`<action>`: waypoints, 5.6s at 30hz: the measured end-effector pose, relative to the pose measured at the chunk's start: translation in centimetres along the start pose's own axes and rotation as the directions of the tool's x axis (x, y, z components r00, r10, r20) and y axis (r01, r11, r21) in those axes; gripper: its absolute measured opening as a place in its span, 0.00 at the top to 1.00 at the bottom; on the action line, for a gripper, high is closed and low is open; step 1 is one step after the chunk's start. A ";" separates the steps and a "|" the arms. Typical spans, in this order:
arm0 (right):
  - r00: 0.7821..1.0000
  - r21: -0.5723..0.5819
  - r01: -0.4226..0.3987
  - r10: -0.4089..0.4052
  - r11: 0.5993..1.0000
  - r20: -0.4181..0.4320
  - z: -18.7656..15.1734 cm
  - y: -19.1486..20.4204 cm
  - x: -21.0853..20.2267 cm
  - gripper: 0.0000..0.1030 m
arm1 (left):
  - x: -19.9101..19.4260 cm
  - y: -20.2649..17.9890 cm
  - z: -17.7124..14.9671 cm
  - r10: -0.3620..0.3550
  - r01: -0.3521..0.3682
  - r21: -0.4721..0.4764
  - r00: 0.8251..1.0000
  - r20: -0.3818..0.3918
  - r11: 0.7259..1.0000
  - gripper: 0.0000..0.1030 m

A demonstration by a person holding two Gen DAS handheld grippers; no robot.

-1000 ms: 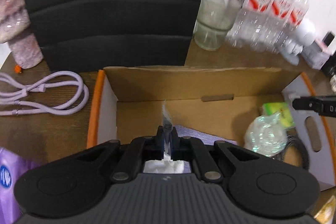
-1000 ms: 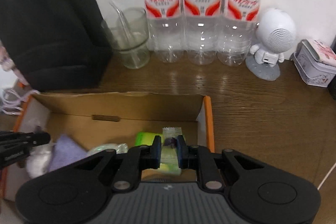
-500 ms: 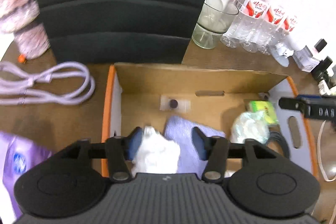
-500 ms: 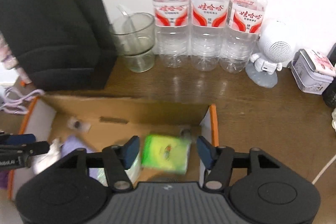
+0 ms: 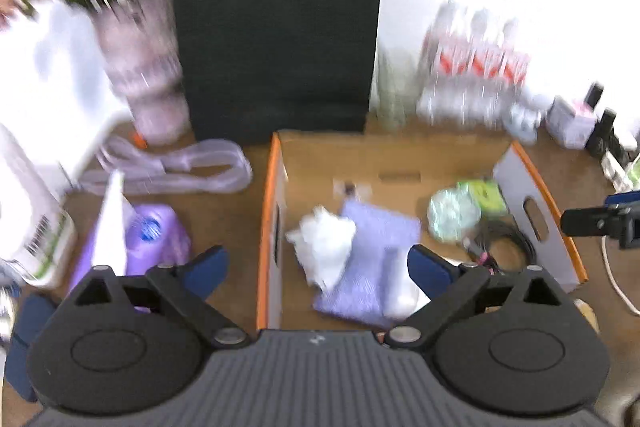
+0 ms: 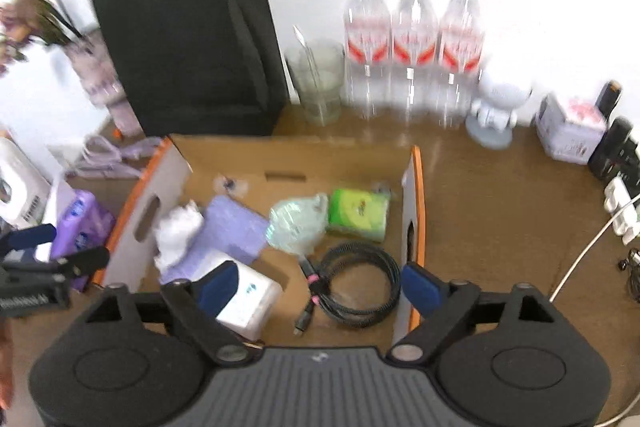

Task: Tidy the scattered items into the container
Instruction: 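Move both open tools back from the box toward the scattered items, then grasp the red strawberry toy with the right tool while the left tool grasps a small black item, then carry the strawberry toy and black item into the box and release both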

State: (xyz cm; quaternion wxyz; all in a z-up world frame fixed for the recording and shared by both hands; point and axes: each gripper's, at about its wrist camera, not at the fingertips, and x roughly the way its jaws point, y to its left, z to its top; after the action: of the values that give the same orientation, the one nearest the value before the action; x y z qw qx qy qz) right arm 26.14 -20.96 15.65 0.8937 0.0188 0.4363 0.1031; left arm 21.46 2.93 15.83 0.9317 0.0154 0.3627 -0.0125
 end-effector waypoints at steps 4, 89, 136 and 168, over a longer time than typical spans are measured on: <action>0.967 -0.028 0.004 0.003 1.000 0.255 -5.7 0.5 -2.6 0.00 | -3.5 -0.5 -5.1 0.009 -0.008 -0.004 0.947 0.320 1.000 0.01; 0.930 -0.062 -0.025 0.046 0.998 0.364 -27.1 3.3 -6.5 0.67 | -11.9 -4.4 -24.3 -0.066 0.060 0.027 0.939 0.338 0.998 0.85; 0.830 -0.036 0.064 -0.033 0.997 0.557 -17.1 2.0 -3.7 0.66 | -3.7 -4.2 -13.8 -0.071 0.060 0.039 0.880 0.469 0.997 0.84; 0.953 -0.095 0.059 -0.084 0.994 -0.291 2.0 -1.3 12.9 0.20 | 13.4 0.1 2.5 -0.217 0.205 -0.073 0.904 -0.369 0.976 0.38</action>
State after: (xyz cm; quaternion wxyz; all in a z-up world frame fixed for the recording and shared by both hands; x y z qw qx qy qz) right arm 35.61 -19.56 6.73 0.8219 -0.0505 0.5601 0.0908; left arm 33.00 2.78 8.65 0.8385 -0.0370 0.5336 -0.1041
